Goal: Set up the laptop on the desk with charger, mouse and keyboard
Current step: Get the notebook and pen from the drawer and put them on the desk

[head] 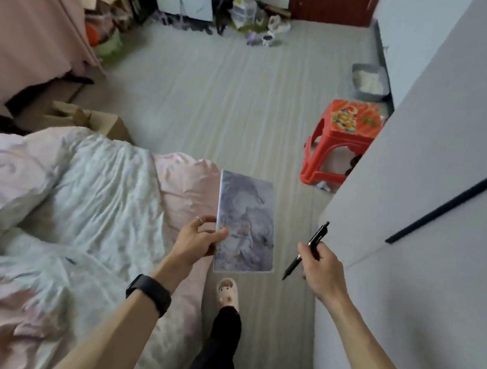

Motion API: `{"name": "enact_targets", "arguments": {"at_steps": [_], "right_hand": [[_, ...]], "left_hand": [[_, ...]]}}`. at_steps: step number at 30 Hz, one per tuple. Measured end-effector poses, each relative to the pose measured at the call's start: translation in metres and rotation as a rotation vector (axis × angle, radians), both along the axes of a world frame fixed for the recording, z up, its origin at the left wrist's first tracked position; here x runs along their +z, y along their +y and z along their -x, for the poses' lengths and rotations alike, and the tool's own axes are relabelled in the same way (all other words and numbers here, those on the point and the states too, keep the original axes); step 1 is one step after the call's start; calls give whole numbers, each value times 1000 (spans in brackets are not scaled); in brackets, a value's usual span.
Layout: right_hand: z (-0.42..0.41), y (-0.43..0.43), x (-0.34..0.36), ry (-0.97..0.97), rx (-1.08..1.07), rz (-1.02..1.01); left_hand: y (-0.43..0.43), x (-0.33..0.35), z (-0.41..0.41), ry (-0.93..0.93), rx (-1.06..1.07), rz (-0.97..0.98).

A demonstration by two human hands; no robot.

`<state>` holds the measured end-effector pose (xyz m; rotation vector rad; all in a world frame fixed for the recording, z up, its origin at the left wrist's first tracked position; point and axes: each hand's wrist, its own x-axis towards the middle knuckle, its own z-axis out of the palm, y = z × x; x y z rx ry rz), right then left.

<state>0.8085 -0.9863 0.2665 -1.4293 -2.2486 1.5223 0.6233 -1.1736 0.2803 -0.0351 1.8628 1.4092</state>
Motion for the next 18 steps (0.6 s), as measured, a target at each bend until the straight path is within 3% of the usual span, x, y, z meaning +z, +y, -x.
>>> {"name": "enact_targets", "arguments": {"at_steps": [10, 18], "right_hand": [[230, 140, -15, -80, 149, -28], [393, 274, 8, -17, 159, -67]], "left_hand": [[107, -13, 214, -49, 68, -25], [231, 8, 383, -51, 96, -85]]}}
